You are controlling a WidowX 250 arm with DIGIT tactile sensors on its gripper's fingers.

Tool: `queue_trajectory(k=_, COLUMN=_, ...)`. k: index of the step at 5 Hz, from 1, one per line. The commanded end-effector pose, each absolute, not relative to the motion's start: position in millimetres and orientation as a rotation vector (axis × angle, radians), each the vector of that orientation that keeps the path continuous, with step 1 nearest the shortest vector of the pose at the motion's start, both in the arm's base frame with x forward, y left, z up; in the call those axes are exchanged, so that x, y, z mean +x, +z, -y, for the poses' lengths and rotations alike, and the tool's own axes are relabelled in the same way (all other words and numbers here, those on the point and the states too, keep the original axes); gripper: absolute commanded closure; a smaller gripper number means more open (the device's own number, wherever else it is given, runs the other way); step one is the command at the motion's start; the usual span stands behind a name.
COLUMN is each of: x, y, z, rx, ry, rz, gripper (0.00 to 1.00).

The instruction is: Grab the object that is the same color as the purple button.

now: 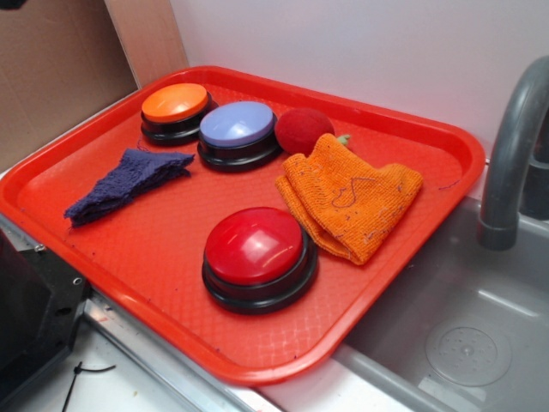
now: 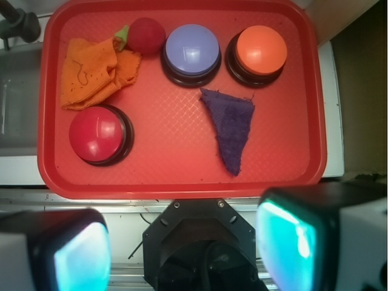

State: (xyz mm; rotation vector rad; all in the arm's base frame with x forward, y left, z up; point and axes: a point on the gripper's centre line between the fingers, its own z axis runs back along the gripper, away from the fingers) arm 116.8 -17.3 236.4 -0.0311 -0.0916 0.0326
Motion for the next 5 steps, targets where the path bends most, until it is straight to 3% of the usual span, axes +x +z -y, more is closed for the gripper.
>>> queue_trajectory(k=1, x=117, y=236, z=17, rx=-0.031, ry=0.033, rz=0.092, gripper=0.0)
queue_trajectory(k=2, x=124, y=223, z=2, rx=-0.083, ry=0.096, rz=0.131, gripper=0.0)
queue_trajectory(k=5, x=158, y=135, z=-53, rx=-0.018, ry=0.403, rz=0.093, gripper=0.0)
